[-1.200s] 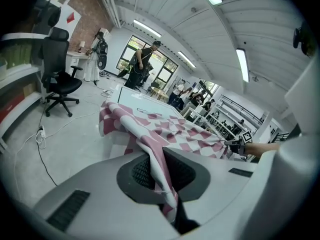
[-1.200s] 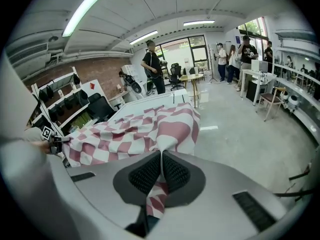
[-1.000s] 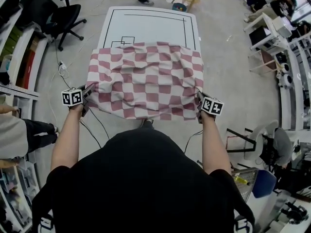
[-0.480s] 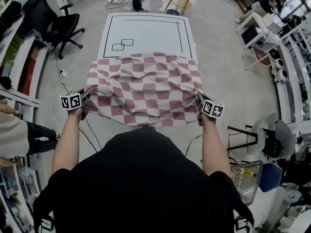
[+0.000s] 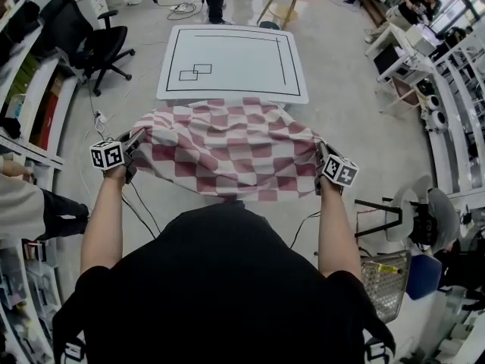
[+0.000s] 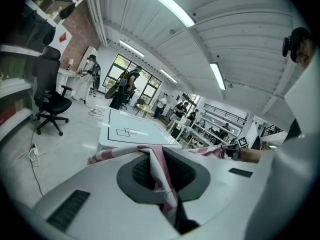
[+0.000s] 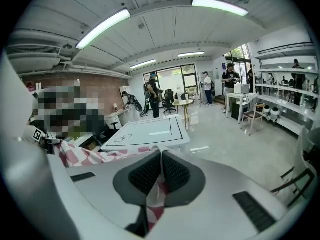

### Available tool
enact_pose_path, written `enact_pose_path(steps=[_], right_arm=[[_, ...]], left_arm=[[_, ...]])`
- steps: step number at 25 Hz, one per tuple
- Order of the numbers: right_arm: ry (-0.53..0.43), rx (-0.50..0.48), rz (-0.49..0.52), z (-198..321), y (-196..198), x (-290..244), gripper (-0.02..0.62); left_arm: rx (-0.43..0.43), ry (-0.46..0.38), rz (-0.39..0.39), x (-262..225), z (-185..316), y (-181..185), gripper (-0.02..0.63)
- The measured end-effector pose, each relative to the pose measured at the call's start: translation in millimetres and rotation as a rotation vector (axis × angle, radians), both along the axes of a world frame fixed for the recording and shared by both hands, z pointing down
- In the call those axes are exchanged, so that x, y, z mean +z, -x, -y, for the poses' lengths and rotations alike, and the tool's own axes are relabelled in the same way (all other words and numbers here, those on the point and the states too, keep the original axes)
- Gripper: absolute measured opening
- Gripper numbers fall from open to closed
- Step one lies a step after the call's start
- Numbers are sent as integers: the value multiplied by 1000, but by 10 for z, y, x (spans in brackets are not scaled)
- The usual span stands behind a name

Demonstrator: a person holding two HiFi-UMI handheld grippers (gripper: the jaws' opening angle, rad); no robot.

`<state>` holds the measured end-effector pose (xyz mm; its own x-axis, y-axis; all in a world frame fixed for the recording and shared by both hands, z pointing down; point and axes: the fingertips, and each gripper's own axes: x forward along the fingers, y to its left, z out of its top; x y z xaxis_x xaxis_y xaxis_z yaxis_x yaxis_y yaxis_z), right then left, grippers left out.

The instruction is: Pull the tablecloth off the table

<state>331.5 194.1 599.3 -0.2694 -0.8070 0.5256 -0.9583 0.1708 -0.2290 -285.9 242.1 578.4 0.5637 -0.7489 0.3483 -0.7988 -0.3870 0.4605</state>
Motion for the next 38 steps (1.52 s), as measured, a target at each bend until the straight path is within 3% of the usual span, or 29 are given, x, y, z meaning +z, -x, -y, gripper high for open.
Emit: enact_pose_path(steps=[5,13,18,28,38], right_arm=[[-30,29,3,-51,1,-128,28],[-55,14,-32,23,97,-256,28],[-100,-1,-33,158,189,-470,28],[-239,-44,-40,463,519,-1364,29],[-343,-103,2,540,677,-2181,29]], left_arm=[[-7,-27,-7,-121,-73,66,33],[-27,-4,-4,-169,-21,191,34],[-39,-32,-14,-304,112,247,32],[-59,-125,8,-1135,502,349,33],[-82,-259,32,-1908,567,374,32]])
